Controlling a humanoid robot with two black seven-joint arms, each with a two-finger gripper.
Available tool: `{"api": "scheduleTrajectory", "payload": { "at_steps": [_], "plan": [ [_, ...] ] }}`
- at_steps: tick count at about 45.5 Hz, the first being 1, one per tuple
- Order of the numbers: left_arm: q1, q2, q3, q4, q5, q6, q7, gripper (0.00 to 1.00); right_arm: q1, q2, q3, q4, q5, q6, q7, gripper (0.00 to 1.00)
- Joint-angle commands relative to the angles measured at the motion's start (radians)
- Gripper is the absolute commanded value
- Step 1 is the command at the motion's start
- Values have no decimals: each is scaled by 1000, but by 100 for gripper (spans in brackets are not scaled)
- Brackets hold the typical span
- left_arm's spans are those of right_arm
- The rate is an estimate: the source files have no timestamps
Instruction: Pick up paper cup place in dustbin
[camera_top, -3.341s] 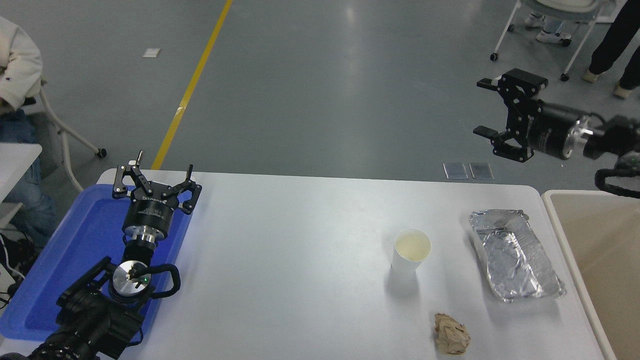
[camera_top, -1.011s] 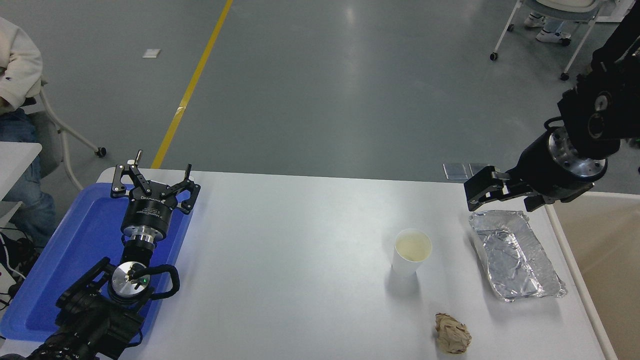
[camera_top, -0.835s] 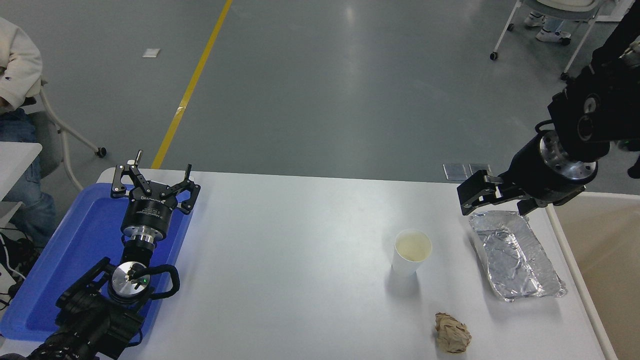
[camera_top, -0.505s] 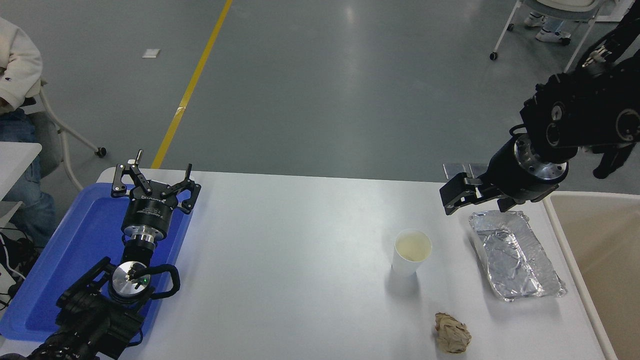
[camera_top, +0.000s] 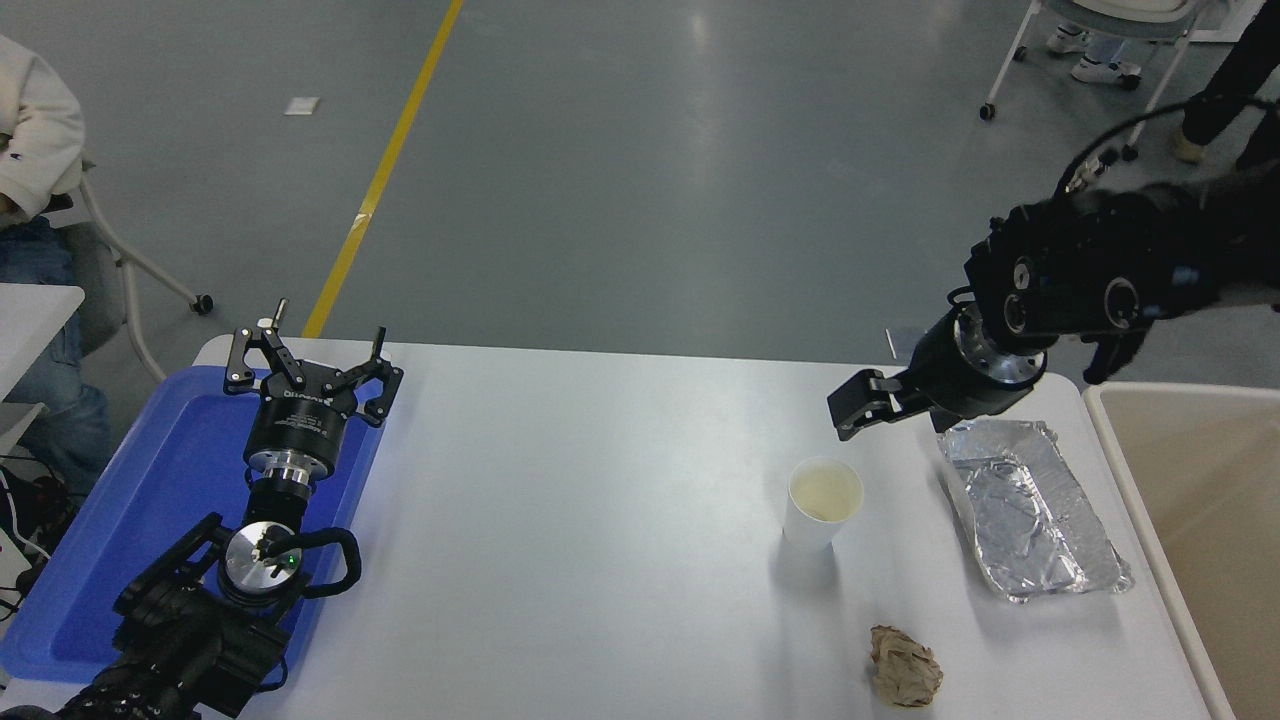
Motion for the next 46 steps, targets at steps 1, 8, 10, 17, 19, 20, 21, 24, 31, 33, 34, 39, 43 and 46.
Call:
{"api": "scheduleTrajectory", "payload": {
  "at_steps": [1,8,10,17,19,20,21,24,31,33,34,39,43,46],
  "plan": [
    [-1,-1,1,0,-1,2,0,100,-160,23,46,-128,-19,-32,0,100],
    [-1,-1,1,0,-1,2,0,100,-267,33,49,-211,-79,-37,1,100],
    [-1,-1,1,0,-1,2,0,100,-290,33,57,-227,-108,-40,1,100],
    [-1,-1,1,0,-1,2,0,100,-347,30,88,-260,-143,-58,0,100],
    [-1,-1,1,0,-1,2,0,100,-359,30,95,-268,-143,-64,0,100],
    [-1,-1,1,0,-1,2,0,100,-364,30,100,-273,-143,-66,0,100],
    [-1,-1,1,0,-1,0,0,100,-370,30,106,-277,-143,-66,0,100],
    [-1,-1,1,0,-1,0,0,100,-391,32,121,-294,-145,-67,0,100],
    [-1,-1,1,0,-1,0,0,100,-425,41,132,-326,-145,-81,0,98],
    [-1,-1,1,0,-1,2,0,100,-430,44,131,-328,-145,-90,0,98],
    [-1,-1,1,0,-1,0,0,100,-431,44,132,-328,-145,-95,-2,97],
    [-1,-1,1,0,-1,2,0,100,-431,44,132,-328,-147,-104,0,92],
    [-1,-1,1,0,-1,2,0,100,-431,44,131,-328,-147,-106,-2,82],
    [-1,0,1,0,-1,0,0,100,-431,44,129,-328,-148,-106,-2,69]
  ]
}}
